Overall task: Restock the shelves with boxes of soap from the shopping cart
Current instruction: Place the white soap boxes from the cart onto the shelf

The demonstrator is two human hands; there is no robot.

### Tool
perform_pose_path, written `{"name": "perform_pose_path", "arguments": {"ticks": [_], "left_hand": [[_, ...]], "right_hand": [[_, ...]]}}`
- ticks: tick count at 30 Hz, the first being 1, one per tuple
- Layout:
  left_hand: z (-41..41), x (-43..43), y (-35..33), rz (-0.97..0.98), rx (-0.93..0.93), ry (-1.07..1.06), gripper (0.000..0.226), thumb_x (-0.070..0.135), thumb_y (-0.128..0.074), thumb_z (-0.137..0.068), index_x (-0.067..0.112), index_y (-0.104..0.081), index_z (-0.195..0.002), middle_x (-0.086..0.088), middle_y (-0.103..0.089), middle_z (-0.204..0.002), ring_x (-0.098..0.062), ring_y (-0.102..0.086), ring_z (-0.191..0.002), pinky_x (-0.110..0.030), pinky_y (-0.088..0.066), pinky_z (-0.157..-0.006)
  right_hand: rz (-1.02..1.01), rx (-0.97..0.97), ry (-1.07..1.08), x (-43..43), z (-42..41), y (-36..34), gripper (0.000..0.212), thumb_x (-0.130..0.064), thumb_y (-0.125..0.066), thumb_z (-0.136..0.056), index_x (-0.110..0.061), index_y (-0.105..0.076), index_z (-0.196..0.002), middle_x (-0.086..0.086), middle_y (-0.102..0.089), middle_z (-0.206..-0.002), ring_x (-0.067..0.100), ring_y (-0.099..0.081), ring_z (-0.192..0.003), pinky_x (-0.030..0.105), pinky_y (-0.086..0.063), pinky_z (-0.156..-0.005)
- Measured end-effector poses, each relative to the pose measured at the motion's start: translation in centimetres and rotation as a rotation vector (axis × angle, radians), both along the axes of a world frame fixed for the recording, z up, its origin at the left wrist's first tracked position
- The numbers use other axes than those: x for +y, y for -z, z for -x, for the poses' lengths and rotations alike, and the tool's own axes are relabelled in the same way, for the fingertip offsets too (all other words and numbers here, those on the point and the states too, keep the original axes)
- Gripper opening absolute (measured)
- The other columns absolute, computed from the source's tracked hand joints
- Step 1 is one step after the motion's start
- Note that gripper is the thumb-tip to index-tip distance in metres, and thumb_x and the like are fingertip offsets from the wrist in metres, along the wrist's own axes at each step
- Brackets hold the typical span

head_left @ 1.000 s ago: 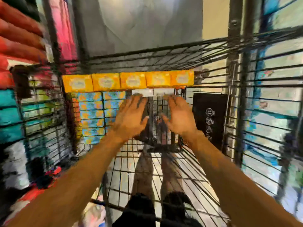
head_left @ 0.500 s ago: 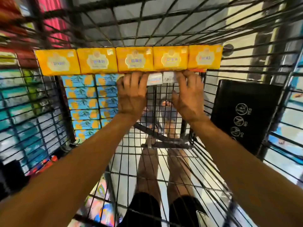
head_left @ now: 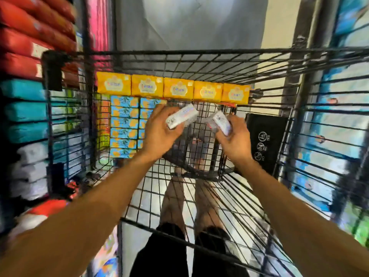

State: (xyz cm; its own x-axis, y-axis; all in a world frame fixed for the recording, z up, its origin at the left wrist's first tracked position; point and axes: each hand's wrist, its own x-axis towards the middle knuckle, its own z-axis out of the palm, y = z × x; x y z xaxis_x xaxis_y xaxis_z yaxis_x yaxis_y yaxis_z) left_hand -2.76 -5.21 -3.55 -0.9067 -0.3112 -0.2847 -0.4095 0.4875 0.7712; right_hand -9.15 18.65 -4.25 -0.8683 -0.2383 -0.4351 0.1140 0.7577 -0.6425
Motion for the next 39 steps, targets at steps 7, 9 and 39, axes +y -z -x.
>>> {"name": "perform_pose_path", "arguments": {"ticks": [7,9,39], "left_hand": [[-5.3,-1.8,-16.9,-0.440,-0.022,-0.412,0.036,-0.008,-0.072,-0.084,0.002,-0.063,-0.118,0.001,-0.064,-0.112,0.003,-0.064,-0.096,-0.016,-0.053,-0.076],[-7.6,-2.1,-20.5,-0.520,0.007,-0.532,0.040,-0.003,-0.073,-0.085,0.010,-0.061,-0.121,0.011,-0.068,-0.108,0.003,-0.065,-0.093,-0.027,-0.055,-0.081],[-67.1,24.6,-41.4,-0.494,0.923,-1.944,0.021,0.001,-0.049,-0.098,0.012,-0.065,-0.108,-0.007,-0.077,-0.099,-0.015,-0.074,-0.085,-0.027,-0.060,-0.071]], "right_hand": [[0.312,-0.159,0.253,1.7,-2.9,-17.0,0.053,-0.047,-0.063,-0.079,-0.019,-0.059,-0.124,0.012,-0.065,-0.112,0.012,-0.061,-0.087,0.027,-0.054,-0.071],[0.375,-0.170,0.269,1.6,-3.9,-21.1,0.056,-0.035,-0.069,-0.074,-0.019,-0.057,-0.126,0.004,-0.068,-0.105,0.004,-0.063,-0.081,0.021,-0.051,-0.068],[0.693,-0.720,-0.727,-4.5,-45.9,-39.5,0.030,0.004,-0.061,-0.095,-0.016,-0.066,-0.116,0.008,-0.074,-0.106,0.011,-0.071,-0.088,0.021,-0.059,-0.070]]}}
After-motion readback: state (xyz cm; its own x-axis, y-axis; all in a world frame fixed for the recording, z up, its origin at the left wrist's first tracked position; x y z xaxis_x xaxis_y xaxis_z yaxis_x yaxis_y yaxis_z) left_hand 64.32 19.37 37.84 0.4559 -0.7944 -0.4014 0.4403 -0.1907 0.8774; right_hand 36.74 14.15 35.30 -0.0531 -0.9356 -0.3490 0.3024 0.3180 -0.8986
